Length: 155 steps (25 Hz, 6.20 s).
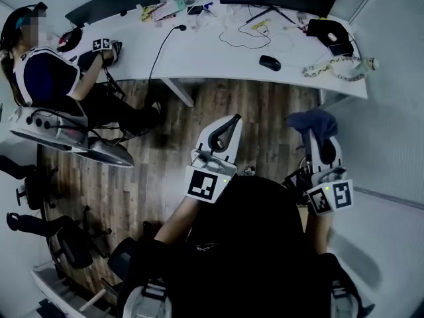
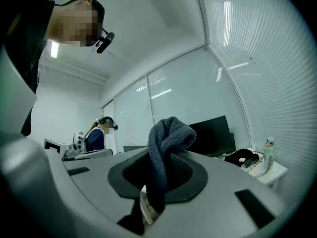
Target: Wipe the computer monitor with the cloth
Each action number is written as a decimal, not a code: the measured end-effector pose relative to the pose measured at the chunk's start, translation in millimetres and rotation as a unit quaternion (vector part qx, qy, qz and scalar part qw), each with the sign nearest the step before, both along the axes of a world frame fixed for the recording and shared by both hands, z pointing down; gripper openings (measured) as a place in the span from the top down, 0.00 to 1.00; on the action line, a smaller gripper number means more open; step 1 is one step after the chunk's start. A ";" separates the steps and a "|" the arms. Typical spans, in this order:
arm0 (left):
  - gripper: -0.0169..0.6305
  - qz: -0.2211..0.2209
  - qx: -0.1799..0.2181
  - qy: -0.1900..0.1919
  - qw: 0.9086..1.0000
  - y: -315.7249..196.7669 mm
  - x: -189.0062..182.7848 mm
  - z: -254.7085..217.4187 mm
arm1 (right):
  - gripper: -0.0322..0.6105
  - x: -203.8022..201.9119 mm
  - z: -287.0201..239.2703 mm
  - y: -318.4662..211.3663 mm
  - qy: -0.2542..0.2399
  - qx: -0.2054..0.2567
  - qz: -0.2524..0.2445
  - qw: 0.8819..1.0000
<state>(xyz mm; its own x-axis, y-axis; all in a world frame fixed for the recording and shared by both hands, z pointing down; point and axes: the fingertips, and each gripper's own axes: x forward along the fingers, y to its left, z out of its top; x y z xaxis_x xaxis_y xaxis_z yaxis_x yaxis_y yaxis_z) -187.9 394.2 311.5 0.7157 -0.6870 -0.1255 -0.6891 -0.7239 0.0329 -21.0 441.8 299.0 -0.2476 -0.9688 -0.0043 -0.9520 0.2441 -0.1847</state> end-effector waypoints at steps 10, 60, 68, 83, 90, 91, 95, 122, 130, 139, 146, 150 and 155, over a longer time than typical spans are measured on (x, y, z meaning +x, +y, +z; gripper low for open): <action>0.96 -0.014 0.029 -0.026 0.999 15.0 13.9 -7.8 | 0.85 18.7 1.6 20.0 0.008 -0.001 0.010 1.000; 0.96 -0.004 0.002 -0.001 1.000 -315.1 -16.1 18.9 | 0.84 -20.3 30.0 -289.7 0.010 -0.058 0.034 0.998; 0.96 -0.031 -0.002 -0.005 0.999 -347.1 8.7 22.3 | 0.84 7.0 38.9 -336.0 0.006 -0.067 0.003 0.998; 0.96 -0.130 0.001 -0.023 0.991 -417.7 105.0 10.8 | 0.84 115.8 42.3 -438.9 -0.006 -0.064 -0.097 0.993; 0.96 -0.189 -0.007 -0.029 0.982 -427.0 130.9 19.4 | 0.84 135.3 48.2 -476.0 0.002 -0.069 -0.171 0.983; 0.96 -0.195 -0.012 -0.030 0.980 -427.0 132.1 22.9 | 0.84 134.7 47.4 -480.2 0.004 -0.067 -0.180 0.981; 0.96 -0.199 -0.021 -0.036 0.979 -432.3 138.4 26.6 | 0.84 131.5 42.1 -496.2 0.004 -0.060 -0.199 0.978; 0.96 -0.080 -0.032 0.007 0.996 -542.7 55.4 51.1 | 0.84 -11.9 5.7 -622.5 0.081 -0.069 -0.153 0.982; 0.96 -0.077 -0.027 0.025 0.996 -555.2 22.0 43.8 | 0.84 -42.7 -25.9 -663.8 0.084 -0.059 -0.145 0.984; 0.96 -0.073 -0.023 0.033 0.997 -557.5 14.9 42.1 | 0.84 -63.6 -48.5 -708.0 0.089 -0.042 -0.138 0.985; 0.96 -0.085 -0.037 0.039 0.995 -557.3 5.4 48.6 | 0.84 -73.0 -38.8 -738.1 0.111 -0.062 -0.137 0.982; 0.96 -0.084 -0.047 0.024 0.995 -555.5 5.0 58.9 | 0.84 -75.9 -31.0 -746.9 0.127 -0.075 -0.143 0.979; 0.96 -0.080 -0.049 0.023 0.995 -555.6 9.8 62.4 | 0.84 -65.5 -27.3 -755.5 0.128 -0.078 -0.129 0.980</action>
